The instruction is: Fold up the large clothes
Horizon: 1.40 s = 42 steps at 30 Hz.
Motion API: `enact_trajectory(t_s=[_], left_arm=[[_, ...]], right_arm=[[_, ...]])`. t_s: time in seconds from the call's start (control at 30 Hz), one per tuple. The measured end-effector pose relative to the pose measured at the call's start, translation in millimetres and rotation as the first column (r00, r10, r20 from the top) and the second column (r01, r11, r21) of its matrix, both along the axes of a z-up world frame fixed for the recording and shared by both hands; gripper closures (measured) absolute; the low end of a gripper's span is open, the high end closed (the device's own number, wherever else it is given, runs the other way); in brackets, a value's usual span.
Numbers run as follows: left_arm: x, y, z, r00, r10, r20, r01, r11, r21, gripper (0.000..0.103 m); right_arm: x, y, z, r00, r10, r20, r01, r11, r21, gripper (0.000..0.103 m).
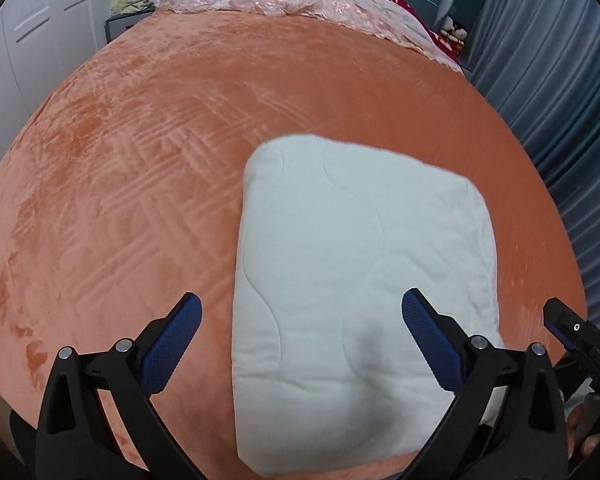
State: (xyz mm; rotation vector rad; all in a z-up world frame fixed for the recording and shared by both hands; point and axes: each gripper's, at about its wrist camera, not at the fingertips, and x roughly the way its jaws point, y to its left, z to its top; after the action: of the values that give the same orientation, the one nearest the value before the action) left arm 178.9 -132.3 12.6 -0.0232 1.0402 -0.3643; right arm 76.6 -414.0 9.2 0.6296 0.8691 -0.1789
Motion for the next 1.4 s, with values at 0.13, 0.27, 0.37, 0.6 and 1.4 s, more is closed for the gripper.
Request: enact_trajectory(t_s=[0.13,0.27,0.37,0.6,1.4], left_arm=[[35.6,-18.4,8.6,0.999,-0.011,0.045,0.009,0.999,0.05,0.005],[66.9,-31.9,-8.1,1.0,-0.019,-0.017,0.02,0.997,0.068,0.005],[77.1,-33.1,-19.8,0.998,-0.011,-0.066,0.013,1.0,0.024,0.006],[81.8,-66.2,-33.3,0.995,-0.06,-0.084,0.061,0.998,0.012,0.007],[73.6,-115.9,-109.0,0.996,-0.087,0.009,0.083,0.977,0.198,0.005]], right_arm=[[61.4,-3.0,-3.3,1.0,0.02,0.002,-0.02,0.998,0.065,0.037],[108.2,-4.9,-34.4,0.997,0.003,-0.076,0.008,0.99,0.14,0.04],[119.0,0.1,-58.4,0.992,0.01,-0.126,0.013,0.984,0.18,0.086],[87.3,-12.8,-54.5,0.992,-0.111,-0.056,0.114,0.993,0.036,0.098],[105.5,-3.1,-133.0,0.991,-0.037,-0.131,0.028,0.997,-0.07,0.089]])
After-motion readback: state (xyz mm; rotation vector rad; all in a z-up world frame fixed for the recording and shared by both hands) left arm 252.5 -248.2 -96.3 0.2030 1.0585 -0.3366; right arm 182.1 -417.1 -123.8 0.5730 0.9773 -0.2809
